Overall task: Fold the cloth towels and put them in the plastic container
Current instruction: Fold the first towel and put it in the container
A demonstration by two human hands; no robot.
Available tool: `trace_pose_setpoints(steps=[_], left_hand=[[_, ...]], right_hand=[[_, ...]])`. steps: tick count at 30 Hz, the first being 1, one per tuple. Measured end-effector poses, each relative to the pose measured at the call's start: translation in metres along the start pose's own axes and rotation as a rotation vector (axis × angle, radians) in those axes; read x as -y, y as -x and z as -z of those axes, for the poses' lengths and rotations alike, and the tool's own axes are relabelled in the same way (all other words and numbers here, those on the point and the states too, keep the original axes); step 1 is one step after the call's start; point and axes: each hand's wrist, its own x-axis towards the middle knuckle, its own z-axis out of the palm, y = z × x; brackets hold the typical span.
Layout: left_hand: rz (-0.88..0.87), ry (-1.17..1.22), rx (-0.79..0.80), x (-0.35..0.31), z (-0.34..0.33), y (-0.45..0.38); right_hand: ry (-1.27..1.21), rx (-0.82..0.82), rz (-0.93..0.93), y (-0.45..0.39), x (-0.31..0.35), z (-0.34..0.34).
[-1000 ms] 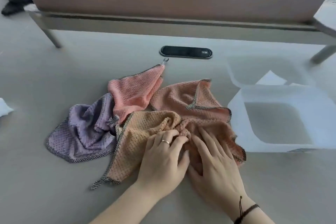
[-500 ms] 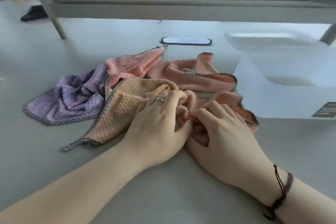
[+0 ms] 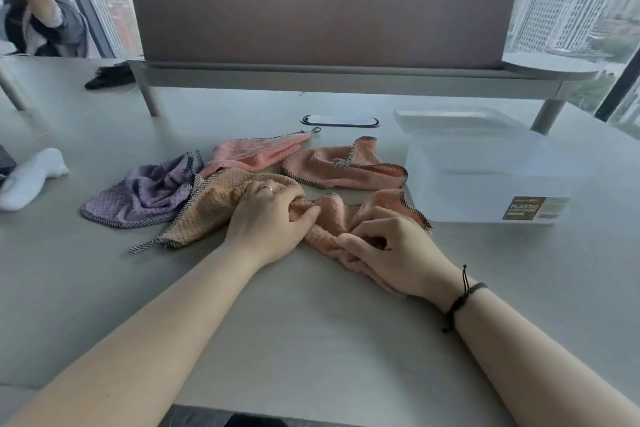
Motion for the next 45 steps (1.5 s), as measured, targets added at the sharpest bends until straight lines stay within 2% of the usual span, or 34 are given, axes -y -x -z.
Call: trace_pose_setpoints(steps=[4, 10, 15, 17, 18, 19, 22, 27, 30, 33, 35, 41, 45], left_hand=[[-0.123, 0.159, -0.013, 0.015, -0.001, -0.003], [-0.288, 0.313, 0.107, 0.014, 0.011, 0.002], [-0.344, 0.257, 0.166, 0.0, 0.017, 0.008], [-0.382, 0.252, 0.16, -0.002, 0.018, 0.01], [-0.403, 0.255, 0.152, -0.004, 0.018, 0.01], [-0.414, 0.261, 0.145, -0.005, 0.017, 0.011], [-0.395, 0.338, 0.124, -0.005, 0.011, 0.009], [-0.37, 0.485, -0.073, 0.001, 0.011, 0.002], [-0.305, 0.557, -0.139, 0.002, 0.014, 0.0], [-0.234, 0.591, -0.111, 0.003, 0.013, 0.001], [-0.211, 0.568, -0.049, 0.004, 0.01, 0.002], [-0.106, 0.467, 0.281, 0.008, 0.013, 0.0], [-0.107, 0.435, 0.317, 0.003, 0.018, -0.001]], right_hand=[[-0.11, 0.069, 0.028, 0.002, 0.002, 0.001], [-0.398, 0.256, 0.126, 0.006, 0.008, 0.003], [-0.838, 0.226, -0.078, 0.007, 0.003, 0.022], [-0.987, 0.133, -0.196, 0.007, 0.002, 0.025], [-0.966, 0.052, -0.244, 0.005, -0.001, 0.024], [-0.838, -0.041, -0.264, 0.004, -0.001, 0.023], [-0.274, -0.178, -0.18, -0.002, -0.007, 0.016], [0.166, -0.012, -0.154, 0.0, 0.0, 0.014], [0.265, 0.096, -0.162, -0.001, 0.008, 0.017], [0.318, 0.132, -0.183, -0.001, 0.014, 0.016], [0.323, 0.13, -0.225, -0.001, 0.014, 0.017], [0.309, 0.146, -0.259, -0.004, 0.005, 0.027], [0.29, 0.179, -0.235, -0.004, 0.002, 0.03]])
